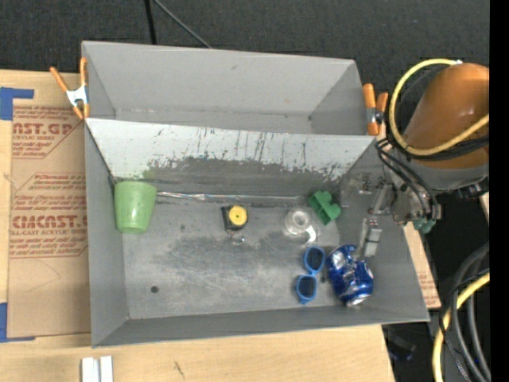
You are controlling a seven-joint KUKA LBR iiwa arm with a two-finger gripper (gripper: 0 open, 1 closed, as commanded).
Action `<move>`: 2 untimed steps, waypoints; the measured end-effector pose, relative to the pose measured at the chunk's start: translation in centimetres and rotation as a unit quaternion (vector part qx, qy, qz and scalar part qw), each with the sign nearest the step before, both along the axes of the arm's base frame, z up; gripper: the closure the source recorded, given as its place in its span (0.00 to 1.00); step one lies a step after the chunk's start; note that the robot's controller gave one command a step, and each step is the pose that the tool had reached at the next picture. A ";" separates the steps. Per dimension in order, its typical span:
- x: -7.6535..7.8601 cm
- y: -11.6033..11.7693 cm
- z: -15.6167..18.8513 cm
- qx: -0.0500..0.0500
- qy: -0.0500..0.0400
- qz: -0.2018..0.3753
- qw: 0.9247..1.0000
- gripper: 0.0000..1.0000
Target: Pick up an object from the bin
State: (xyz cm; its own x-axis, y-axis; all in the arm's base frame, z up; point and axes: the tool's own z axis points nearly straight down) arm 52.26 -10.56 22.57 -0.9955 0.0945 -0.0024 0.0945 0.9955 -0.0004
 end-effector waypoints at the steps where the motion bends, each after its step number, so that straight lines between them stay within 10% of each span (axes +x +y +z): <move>1: -2.8 -2.5 -12.3 0.001 0.005 -0.012 1.000 0.00; 2: -2.5 -2.4 -11.8 0.000 0.001 -0.011 1.000 1.00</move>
Offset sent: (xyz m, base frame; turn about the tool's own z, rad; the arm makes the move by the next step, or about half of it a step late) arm -0.0255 -0.0247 -0.1178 0.0219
